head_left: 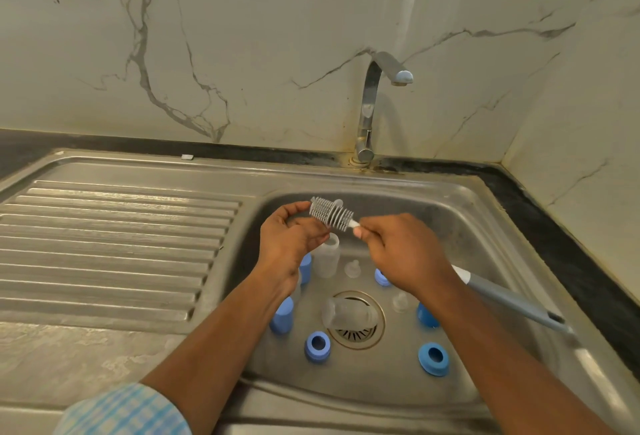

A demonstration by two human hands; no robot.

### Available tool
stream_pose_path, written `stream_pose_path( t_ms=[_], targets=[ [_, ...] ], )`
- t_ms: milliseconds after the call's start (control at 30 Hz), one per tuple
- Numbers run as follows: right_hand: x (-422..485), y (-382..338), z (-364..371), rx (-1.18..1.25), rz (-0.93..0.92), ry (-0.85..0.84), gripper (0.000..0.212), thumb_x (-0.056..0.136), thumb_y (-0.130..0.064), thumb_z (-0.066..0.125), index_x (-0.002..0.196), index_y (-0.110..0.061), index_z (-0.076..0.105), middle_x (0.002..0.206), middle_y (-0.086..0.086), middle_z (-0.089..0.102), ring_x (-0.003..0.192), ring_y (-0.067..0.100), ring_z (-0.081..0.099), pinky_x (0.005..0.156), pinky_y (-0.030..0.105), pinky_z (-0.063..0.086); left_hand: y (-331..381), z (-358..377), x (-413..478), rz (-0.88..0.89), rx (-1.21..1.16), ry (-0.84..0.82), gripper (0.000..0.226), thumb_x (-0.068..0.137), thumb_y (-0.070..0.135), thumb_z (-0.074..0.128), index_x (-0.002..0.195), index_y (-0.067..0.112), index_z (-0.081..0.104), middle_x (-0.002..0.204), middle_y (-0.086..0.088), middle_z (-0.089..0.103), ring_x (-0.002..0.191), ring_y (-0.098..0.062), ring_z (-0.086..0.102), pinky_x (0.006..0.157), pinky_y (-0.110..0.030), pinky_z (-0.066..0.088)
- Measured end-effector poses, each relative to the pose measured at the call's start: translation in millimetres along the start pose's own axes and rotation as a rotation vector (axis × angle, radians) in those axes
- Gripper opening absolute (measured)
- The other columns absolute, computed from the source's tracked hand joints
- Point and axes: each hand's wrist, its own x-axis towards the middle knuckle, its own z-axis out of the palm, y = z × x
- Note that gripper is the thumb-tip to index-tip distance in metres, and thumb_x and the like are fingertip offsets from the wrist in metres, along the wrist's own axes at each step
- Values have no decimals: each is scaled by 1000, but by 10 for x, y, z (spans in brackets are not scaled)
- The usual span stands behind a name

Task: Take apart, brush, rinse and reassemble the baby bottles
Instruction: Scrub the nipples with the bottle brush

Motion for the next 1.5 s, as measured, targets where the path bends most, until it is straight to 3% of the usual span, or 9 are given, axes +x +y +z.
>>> stream_pose_path(
  t_ms=[200, 333, 500, 633, 833, 1033, 1200, 1300, 1500],
  targets=[
    [51, 185, -77, -153, 234, 38, 31, 102, -38, 42, 77, -25, 53, 72, 0, 56, 73, 26, 59, 62, 32, 37, -5, 45, -39, 19, 6, -40, 38, 80, -8, 75, 108, 14, 62, 88, -9, 77, 89, -22, 75, 72, -29, 60],
    [27, 145, -65, -87, 186, 43, 35, 101, -40, 43, 69, -26, 48, 62, -5, 51, 65, 22, 55, 57, 31, 33, -8, 34, -26, -86, -141, -74, 33, 87, -7, 67, 113, 13, 67, 98, -11, 75, 92, -19, 74, 74, -27, 61],
    [15, 31, 9, -35, 65, 7, 39, 102, -37, 45, 64, -27, 42, 56, -5, 45, 56, 16, 45, 52, 31, 29, -37, 22, -8, -159, -128, -149, 33, 89, -5, 65, 121, 0, 62, 106, -15, 72, 94, -23, 72, 80, -29, 61],
    [5, 54, -21, -28, 65, 47, 34, 102, -37, 44, 70, -26, 49, 56, -6, 45, 56, 17, 45, 51, 31, 29, -63, 21, -31, -119, -20, -107, 33, 87, 6, 73, 118, 3, 63, 109, -14, 74, 101, -28, 73, 79, -31, 62],
    [-17, 47, -34, -9, 52, -11, 42, 102, -35, 46, 61, -25, 40, 54, -4, 45, 51, 13, 41, 49, 29, 25, -64, 4, -20, -53, 50, -1, 22, 89, 13, 71, 111, 11, 69, 100, -8, 76, 90, -19, 75, 73, -26, 61],
    [35, 100, -27, -71, 163, 22, 40, 102, -37, 44, 64, -25, 43, 60, -5, 47, 59, 18, 48, 52, 31, 30, -29, 43, -60, -40, 20, -198, 16, 92, 7, 65, 107, 7, 71, 103, -11, 76, 99, -21, 73, 84, -29, 60],
    [33, 204, -104, -76, 250, 68, 37, 101, -38, 45, 67, -24, 48, 62, -4, 49, 66, 24, 54, 55, 31, 32, -92, 72, -80, -25, 74, -228, 25, 90, 12, 69, 114, 7, 69, 108, -10, 75, 103, -19, 72, 89, -34, 59],
    [26, 262, -187, -58, 257, 106, 35, 99, -36, 49, 67, -22, 52, 58, -5, 46, 58, 19, 46, 51, 31, 28, -88, 35, -36, 25, 189, -175, 19, 88, 17, 73, 107, 16, 74, 100, 0, 77, 92, -7, 72, 80, -23, 59],
    [36, 401, -91, -63, 300, -114, 33, 99, -33, 53, 69, -21, 59, 57, 0, 52, 56, 21, 50, 53, 30, 34, -174, 12, 0, 54, 461, -220, 20, 88, 22, 75, 108, 20, 74, 97, -3, 74, 87, -10, 67, 70, -24, 57]
  ],
)
